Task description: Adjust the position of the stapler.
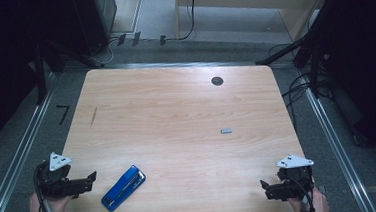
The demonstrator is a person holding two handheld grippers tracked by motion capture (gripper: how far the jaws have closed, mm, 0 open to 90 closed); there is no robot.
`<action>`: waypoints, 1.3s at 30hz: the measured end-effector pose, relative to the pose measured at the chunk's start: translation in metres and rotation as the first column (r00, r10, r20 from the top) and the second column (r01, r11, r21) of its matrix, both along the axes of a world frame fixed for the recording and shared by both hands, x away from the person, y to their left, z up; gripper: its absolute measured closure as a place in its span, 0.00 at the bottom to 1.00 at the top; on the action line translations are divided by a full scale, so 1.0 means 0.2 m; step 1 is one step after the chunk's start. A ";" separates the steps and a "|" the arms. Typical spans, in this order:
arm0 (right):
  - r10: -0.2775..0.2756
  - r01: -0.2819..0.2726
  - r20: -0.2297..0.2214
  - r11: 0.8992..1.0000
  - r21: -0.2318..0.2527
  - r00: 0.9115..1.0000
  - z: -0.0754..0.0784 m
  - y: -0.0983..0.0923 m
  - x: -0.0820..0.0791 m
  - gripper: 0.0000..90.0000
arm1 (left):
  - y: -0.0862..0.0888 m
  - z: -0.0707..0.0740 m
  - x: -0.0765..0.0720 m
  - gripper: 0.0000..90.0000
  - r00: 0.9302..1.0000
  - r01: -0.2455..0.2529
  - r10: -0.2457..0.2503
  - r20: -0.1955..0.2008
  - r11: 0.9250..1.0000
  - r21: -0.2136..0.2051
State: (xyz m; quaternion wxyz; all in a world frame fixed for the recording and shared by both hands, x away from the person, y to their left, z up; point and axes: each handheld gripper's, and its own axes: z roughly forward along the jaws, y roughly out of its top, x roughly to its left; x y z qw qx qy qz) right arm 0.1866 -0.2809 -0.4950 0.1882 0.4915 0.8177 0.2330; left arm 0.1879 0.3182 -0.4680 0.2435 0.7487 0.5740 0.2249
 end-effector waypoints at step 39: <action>0.005 -0.006 -0.037 0.999 -0.038 0.999 -0.03 0.02 0.03 0.00 | -0.39 0.00 -0.09 0.23 0.935 0.342 -0.344 -0.080 0.939 -0.042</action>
